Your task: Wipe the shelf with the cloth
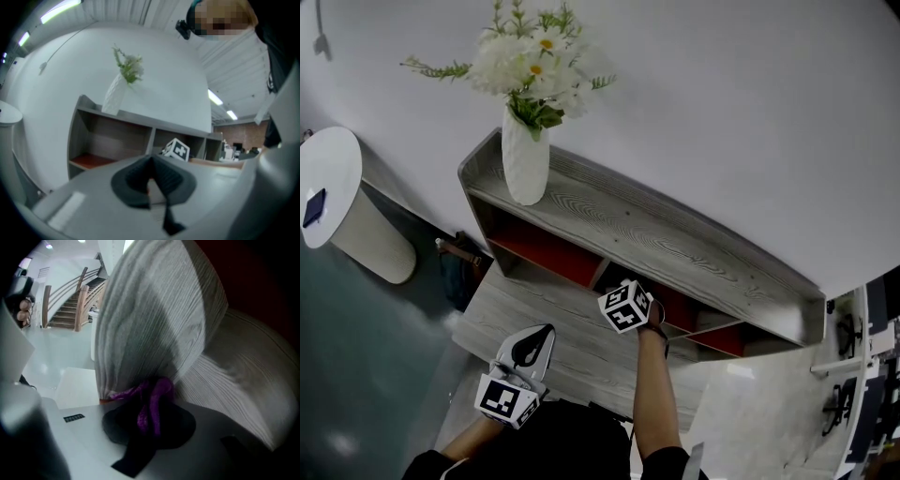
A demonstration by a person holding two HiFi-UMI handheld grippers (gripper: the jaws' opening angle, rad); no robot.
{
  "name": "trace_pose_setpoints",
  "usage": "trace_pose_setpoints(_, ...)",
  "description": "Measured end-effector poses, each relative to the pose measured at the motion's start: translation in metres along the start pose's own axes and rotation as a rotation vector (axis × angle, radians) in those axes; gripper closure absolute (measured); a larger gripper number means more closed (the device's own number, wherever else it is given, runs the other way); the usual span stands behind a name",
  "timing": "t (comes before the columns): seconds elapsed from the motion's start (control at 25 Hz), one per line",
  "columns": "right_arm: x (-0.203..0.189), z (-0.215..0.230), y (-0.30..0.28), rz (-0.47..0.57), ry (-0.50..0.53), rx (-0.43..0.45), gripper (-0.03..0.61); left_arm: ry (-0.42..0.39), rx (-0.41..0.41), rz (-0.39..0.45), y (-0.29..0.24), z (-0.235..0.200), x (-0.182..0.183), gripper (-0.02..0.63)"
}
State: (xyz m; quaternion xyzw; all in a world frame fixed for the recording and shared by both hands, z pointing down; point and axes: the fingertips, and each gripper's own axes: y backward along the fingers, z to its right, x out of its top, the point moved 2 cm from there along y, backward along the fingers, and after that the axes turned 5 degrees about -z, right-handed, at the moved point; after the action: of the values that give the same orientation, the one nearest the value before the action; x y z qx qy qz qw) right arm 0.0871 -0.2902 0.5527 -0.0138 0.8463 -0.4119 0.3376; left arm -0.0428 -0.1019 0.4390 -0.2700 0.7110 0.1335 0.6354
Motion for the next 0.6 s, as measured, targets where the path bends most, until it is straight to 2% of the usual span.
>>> trace_pose_setpoints(0.6,-0.002,-0.031,0.020,-0.002,0.018,0.032,0.532,0.003,-0.053,0.006,0.001,0.002,-0.002,0.615)
